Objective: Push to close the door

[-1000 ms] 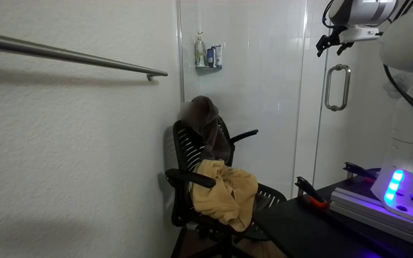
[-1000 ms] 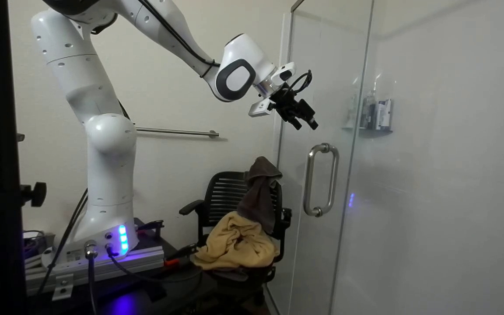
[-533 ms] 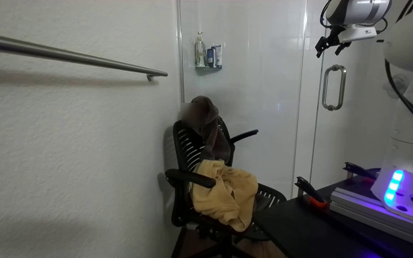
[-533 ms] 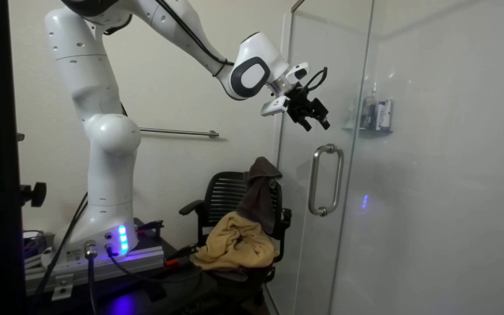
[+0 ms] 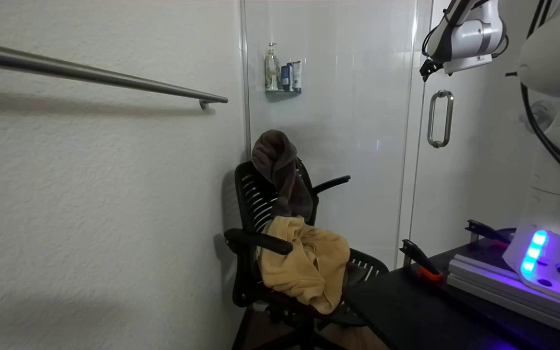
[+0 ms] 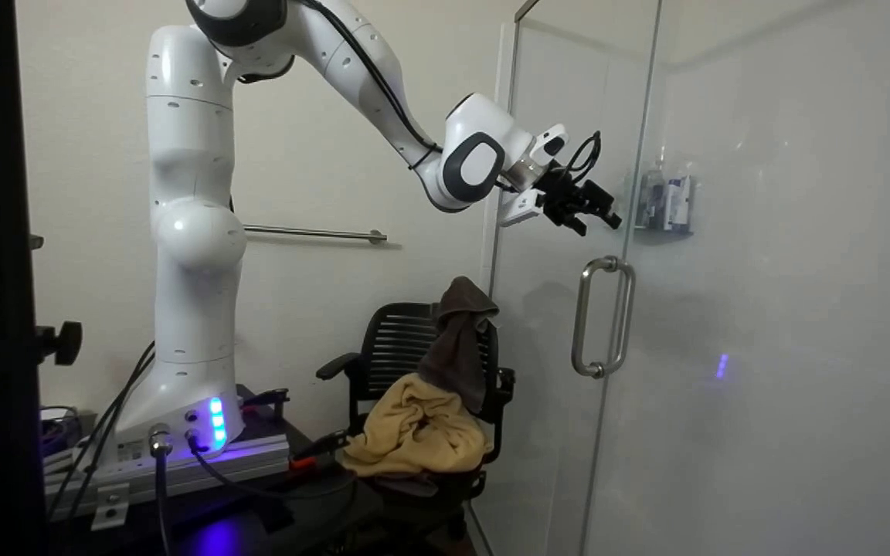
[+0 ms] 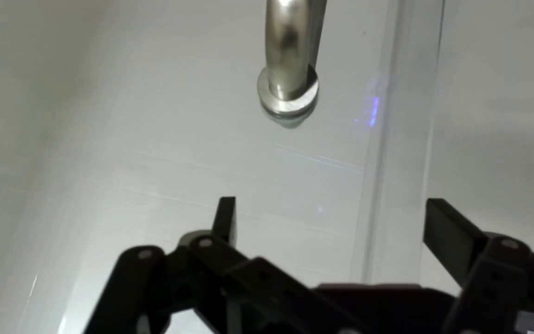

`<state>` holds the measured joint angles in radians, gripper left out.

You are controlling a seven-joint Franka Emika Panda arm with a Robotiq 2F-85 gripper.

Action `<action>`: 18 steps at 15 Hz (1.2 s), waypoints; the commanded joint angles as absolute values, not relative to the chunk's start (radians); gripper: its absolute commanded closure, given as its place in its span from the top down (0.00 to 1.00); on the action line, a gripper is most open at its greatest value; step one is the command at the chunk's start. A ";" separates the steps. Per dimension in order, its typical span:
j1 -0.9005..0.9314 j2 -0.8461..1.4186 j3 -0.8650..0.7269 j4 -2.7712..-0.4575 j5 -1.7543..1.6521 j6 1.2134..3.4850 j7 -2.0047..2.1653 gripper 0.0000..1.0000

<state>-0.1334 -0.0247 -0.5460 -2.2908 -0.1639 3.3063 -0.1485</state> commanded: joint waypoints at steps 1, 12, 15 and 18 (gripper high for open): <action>-0.229 0.075 -0.475 -2.187 -0.134 3.282 -0.152 1.00; -0.183 -0.103 -0.370 -2.227 0.059 2.718 -0.442 1.00; -0.186 -0.101 -0.360 -2.227 0.058 2.724 -0.437 1.00; -0.186 -0.099 -0.357 -2.227 0.058 2.724 -0.436 1.00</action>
<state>-0.1585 -0.0991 -0.3847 -2.2269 0.0564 2.7252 -0.4369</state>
